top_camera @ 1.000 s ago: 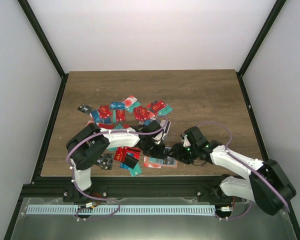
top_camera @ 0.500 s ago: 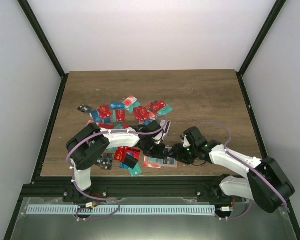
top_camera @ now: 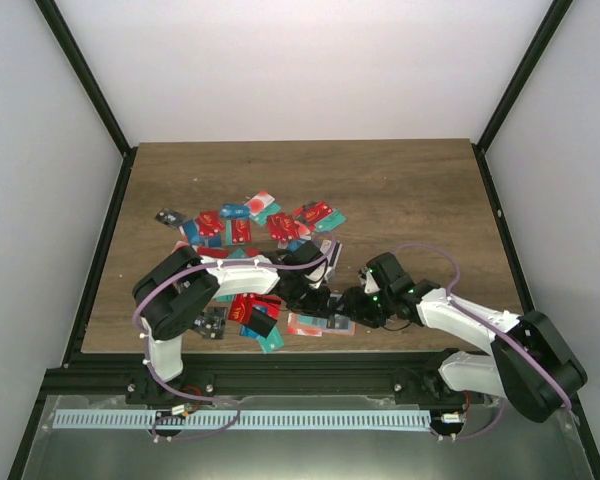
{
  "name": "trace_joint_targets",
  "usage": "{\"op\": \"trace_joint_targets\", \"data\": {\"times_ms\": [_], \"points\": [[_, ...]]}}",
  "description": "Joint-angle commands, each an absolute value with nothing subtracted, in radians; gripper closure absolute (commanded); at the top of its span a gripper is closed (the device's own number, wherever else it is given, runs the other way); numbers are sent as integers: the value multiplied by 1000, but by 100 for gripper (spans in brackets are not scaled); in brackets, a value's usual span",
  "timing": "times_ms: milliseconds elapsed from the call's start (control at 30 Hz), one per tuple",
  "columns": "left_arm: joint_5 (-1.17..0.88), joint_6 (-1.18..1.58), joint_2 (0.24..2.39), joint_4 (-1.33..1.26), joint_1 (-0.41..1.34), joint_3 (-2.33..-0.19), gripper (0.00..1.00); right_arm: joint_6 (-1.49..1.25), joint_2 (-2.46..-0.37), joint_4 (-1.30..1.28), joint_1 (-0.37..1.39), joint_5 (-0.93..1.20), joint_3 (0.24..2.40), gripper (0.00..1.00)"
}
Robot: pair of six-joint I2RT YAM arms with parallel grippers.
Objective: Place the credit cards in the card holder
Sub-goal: Insert the credit card into the card holder.
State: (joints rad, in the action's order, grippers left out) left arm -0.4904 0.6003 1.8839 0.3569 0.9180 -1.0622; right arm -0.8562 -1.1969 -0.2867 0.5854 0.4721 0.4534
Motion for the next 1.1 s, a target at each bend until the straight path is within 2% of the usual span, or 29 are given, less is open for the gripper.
{"op": "trace_joint_targets", "data": {"times_ms": [0, 400, 1067], "points": [[-459, 584, 1932, 370, 925, -1065, 96, -836, -1192, -264, 577, 498, 454, 43], [-450, 584, 1921, 393, 925, -1089, 96, -816, -1190, -262, 577, 535, 482, 43], [-351, 633, 1683, 542, 872, -1115, 96, -803, -1216, -263, 578, 570, 506, 43]]}}
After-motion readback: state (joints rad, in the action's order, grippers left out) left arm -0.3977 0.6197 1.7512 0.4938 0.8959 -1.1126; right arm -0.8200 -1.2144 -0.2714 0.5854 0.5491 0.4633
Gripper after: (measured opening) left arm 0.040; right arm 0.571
